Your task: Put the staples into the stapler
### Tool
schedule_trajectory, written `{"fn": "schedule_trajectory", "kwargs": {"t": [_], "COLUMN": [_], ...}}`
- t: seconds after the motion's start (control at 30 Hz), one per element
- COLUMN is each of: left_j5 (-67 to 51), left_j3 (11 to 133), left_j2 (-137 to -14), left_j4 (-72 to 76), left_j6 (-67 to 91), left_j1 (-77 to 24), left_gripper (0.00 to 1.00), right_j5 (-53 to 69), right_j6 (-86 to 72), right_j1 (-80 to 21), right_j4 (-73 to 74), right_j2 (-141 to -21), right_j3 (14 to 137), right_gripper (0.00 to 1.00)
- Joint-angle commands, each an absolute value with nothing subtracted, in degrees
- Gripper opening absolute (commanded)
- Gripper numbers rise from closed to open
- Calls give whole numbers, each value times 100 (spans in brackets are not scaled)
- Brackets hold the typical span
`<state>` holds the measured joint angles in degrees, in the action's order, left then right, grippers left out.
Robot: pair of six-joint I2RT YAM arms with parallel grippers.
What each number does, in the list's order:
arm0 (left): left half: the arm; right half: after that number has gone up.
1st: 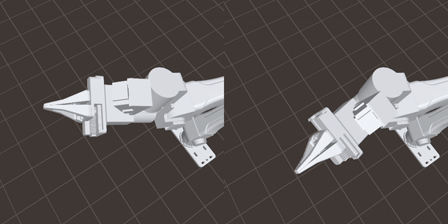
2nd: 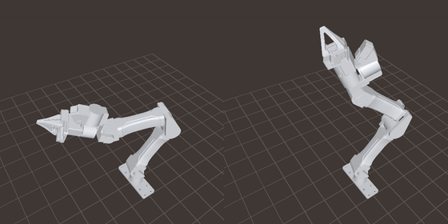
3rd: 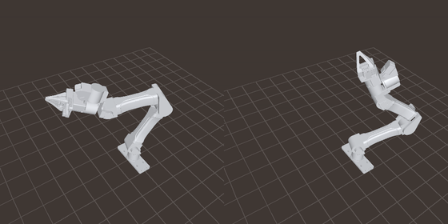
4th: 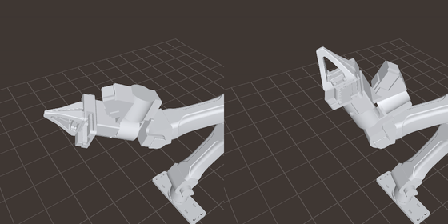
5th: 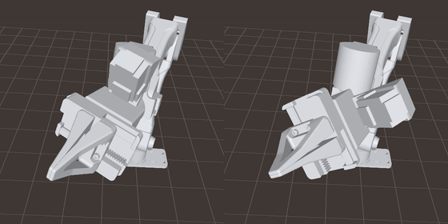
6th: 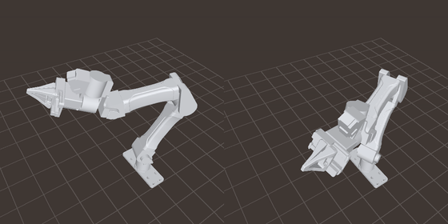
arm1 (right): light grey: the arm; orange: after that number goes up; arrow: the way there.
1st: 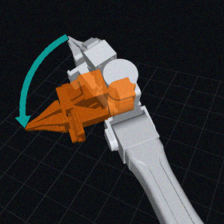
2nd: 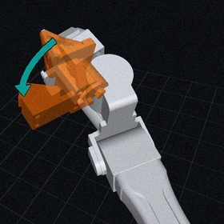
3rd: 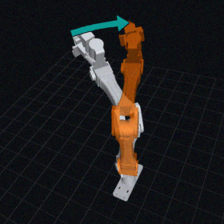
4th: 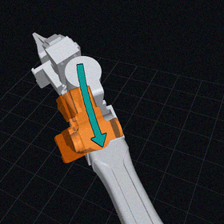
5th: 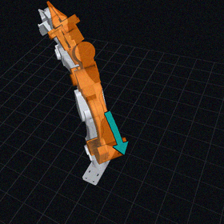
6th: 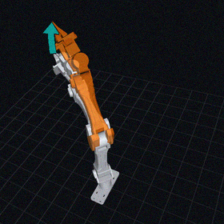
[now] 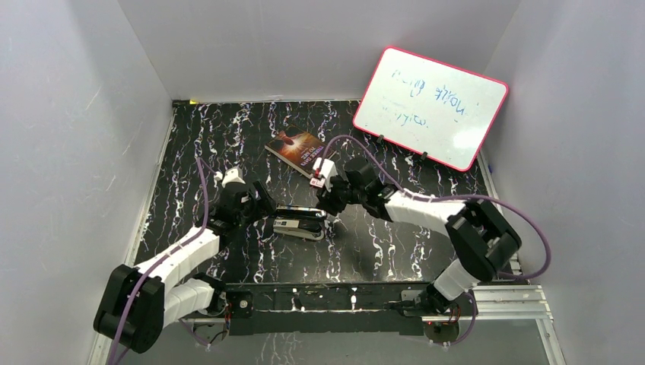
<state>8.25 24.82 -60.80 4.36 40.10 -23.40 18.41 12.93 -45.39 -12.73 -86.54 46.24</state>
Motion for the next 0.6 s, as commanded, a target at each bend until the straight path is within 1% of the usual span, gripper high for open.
{"fn": "schedule_trajectory", "kwargs": {"t": [0.0, 0.23, 0.43, 0.57], "left_j5": [533, 517, 453, 402], "left_j3": [2479, 2416, 2347, 2307], "left_j2": [-6120, -6000, -6037, -6085], "left_j4": [593, 554, 607, 703], "left_j6": [4096, 4137, 4205, 4298], "left_j1": [-2227, -2133, -2060, -2003], "left_gripper": [80, 80, 80, 80], "right_j5": [2164, 2776, 2870, 2861], "right_j6": [1546, 1730, 1707, 1735], "right_j1": [-4380, -4345, -4345, -4340], "right_j4": [-967, -723, -781, -739], "right_j2": [-9162, -9803, -10157, -10377], "right_j3": [5214, 5620, 5710, 5792], "right_gripper": [50, 50, 49, 45]}}
